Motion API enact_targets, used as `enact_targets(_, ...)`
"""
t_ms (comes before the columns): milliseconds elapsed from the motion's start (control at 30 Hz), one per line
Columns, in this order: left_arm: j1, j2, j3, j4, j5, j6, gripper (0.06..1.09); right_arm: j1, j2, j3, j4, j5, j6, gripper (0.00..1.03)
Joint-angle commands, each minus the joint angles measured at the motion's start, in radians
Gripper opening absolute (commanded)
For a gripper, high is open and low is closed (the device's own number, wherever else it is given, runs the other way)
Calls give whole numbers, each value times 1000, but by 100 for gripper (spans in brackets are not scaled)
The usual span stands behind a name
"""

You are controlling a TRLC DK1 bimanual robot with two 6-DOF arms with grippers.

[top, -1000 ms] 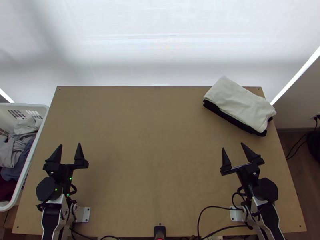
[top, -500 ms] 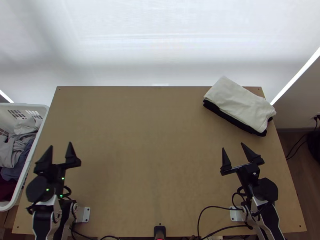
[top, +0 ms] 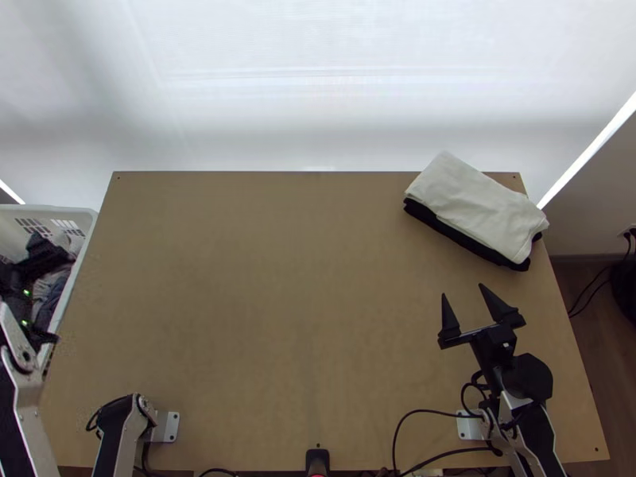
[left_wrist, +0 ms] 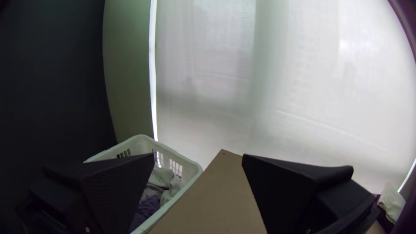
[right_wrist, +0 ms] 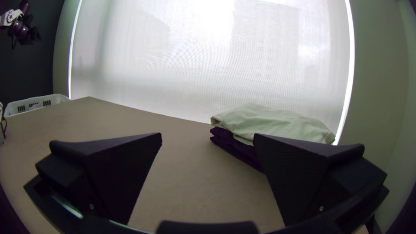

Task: Fold the t-shirt

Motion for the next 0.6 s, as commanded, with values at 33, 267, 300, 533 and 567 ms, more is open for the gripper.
enact_targets(33,159,134,70,-30,94,144,104,8,-8,-11,9,0,11,99)
enact_targets(267,389,446,127,-90,192,342,104,8,-8,-11,9,0,11,99)
enact_targets(300,409,492,136,-96,192,362,104,8,-8,-11,9,0,11,99)
enact_targets(533,517,795,188,-39,183,448,104,8,-8,-11,9,0,11,99)
enact_targets(567,527,838,199,-22,172,451,104,8,-8,-11,9,0,11,99)
